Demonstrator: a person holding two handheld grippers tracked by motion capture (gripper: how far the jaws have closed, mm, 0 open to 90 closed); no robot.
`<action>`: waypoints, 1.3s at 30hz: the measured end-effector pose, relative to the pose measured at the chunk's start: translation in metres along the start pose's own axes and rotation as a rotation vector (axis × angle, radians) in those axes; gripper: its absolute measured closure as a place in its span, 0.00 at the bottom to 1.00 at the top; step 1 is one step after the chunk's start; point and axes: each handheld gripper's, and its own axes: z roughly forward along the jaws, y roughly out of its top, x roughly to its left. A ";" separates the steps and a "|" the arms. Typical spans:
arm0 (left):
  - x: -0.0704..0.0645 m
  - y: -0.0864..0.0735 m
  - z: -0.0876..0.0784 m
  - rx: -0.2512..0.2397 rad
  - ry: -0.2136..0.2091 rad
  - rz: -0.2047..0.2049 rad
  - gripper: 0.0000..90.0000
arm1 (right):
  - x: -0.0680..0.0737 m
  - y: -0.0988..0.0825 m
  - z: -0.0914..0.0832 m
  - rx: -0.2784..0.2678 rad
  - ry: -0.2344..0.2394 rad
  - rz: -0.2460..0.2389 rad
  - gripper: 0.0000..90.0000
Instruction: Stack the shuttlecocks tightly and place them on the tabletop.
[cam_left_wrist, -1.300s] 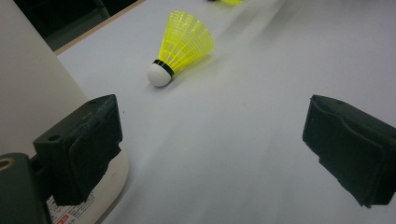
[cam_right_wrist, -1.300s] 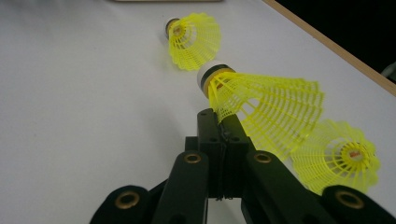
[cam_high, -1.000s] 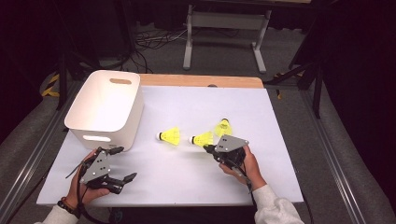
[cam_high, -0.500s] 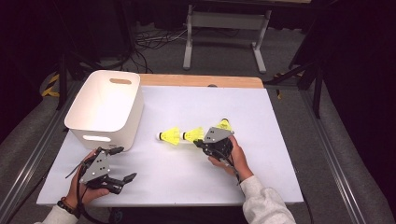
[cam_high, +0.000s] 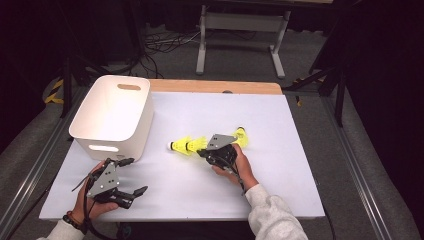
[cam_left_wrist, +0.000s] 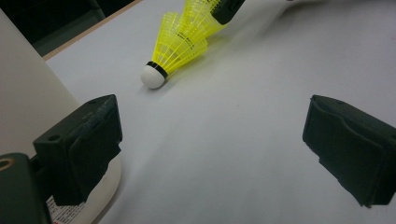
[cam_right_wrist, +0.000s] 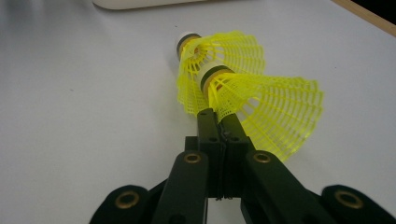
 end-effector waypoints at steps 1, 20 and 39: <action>0.000 0.000 0.000 0.000 -0.001 0.000 0.06 | 0.001 0.001 0.002 0.001 -0.001 -0.002 1.00; -0.001 0.000 0.002 -0.002 -0.014 0.009 0.06 | 0.006 0.013 0.017 0.018 0.034 -0.018 1.00; -0.002 0.000 0.002 0.004 -0.012 0.016 0.06 | 0.015 0.014 0.025 0.086 -0.009 -0.075 0.82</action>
